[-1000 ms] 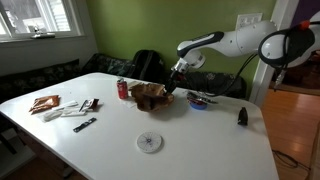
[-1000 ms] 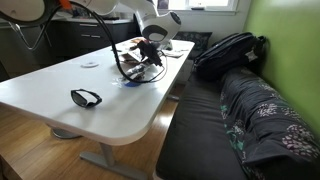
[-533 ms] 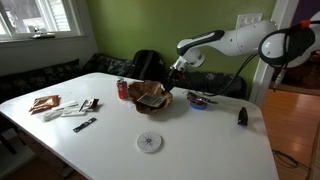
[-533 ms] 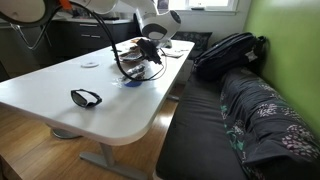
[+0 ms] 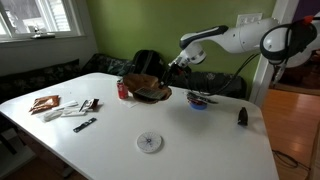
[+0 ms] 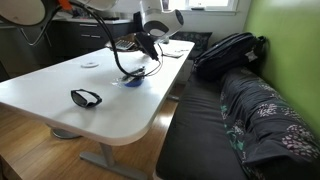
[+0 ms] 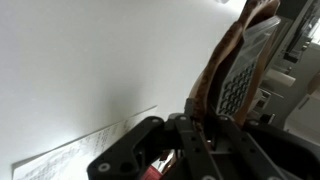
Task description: Move the wooden tray forwards
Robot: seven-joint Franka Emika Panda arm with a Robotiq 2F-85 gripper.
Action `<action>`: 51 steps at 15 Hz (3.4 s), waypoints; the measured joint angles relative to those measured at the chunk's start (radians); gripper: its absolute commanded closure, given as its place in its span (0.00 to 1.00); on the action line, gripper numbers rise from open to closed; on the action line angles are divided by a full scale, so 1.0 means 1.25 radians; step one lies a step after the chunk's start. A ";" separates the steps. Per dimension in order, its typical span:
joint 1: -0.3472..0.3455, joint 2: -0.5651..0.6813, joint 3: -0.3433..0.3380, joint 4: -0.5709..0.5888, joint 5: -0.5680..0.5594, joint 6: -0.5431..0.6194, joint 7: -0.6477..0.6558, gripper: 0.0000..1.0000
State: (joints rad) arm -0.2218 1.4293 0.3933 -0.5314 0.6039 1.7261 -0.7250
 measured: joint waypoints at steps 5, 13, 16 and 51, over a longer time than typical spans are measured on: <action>-0.044 -0.015 -0.019 0.001 -0.034 -0.150 0.001 0.97; -0.008 -0.097 -0.089 -0.002 -0.167 -0.364 -0.002 0.97; 0.027 -0.119 -0.091 -0.005 -0.191 -0.444 -0.004 0.89; 0.342 -0.112 -0.109 -0.066 -0.417 -0.473 -0.519 0.97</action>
State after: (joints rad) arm 0.2057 1.2889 0.2571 -0.6137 0.0821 1.1343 -1.3738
